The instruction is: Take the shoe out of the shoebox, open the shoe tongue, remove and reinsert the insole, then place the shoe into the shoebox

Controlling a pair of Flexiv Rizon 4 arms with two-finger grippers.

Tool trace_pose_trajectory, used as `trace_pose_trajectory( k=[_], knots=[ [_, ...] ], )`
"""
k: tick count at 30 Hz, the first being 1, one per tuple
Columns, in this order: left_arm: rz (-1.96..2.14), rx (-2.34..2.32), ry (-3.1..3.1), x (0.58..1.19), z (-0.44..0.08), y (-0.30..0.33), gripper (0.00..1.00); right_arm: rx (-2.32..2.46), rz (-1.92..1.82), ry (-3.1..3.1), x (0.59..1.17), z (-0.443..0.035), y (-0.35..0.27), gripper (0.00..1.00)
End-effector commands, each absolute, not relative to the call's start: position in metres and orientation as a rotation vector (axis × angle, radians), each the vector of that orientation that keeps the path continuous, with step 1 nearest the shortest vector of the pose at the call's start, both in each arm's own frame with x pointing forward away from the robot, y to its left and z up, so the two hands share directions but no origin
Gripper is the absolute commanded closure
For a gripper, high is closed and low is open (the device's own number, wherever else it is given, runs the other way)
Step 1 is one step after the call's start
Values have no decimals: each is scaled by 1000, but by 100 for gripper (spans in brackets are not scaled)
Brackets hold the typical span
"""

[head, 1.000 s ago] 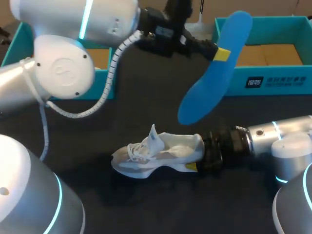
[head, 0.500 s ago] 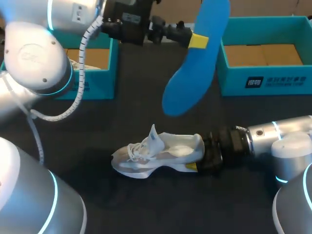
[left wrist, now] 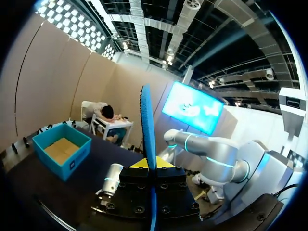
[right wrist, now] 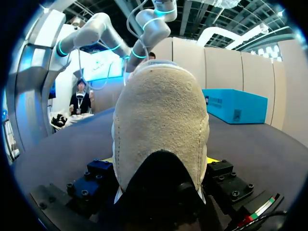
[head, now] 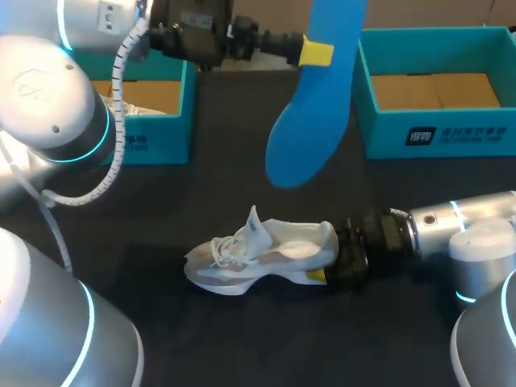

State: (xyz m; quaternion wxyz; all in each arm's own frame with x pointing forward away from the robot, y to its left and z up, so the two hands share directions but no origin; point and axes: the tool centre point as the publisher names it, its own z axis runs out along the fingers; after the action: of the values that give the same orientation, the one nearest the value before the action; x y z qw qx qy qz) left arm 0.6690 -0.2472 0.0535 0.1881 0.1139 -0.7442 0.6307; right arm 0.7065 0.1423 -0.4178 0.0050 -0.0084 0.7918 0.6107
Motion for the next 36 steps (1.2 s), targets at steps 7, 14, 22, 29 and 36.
trace_pose_trajectory(
  k=[7, 14, 22, 29, 36],
  knots=[
    [1786, 393, -2025, 657, 74, -206, 100, -24, 1906, 2484, 705, -417, 144, 100],
    [1772, 452, -2005, 656, 78, -198, 100, -24, 1906, 2484, 705, -417, 144, 100],
    [1775, 526, -1978, 652, 91, -198, 100, -24, 1906, 2484, 705, -417, 144, 100],
    [1739, 592, -1984, 651, 96, -206, 100, -24, 1906, 2484, 705, -417, 144, 100],
    [1739, 592, -1984, 651, 96, -206, 100, -21, 1896, 2488, 705, -415, 141, 100]
  ],
)
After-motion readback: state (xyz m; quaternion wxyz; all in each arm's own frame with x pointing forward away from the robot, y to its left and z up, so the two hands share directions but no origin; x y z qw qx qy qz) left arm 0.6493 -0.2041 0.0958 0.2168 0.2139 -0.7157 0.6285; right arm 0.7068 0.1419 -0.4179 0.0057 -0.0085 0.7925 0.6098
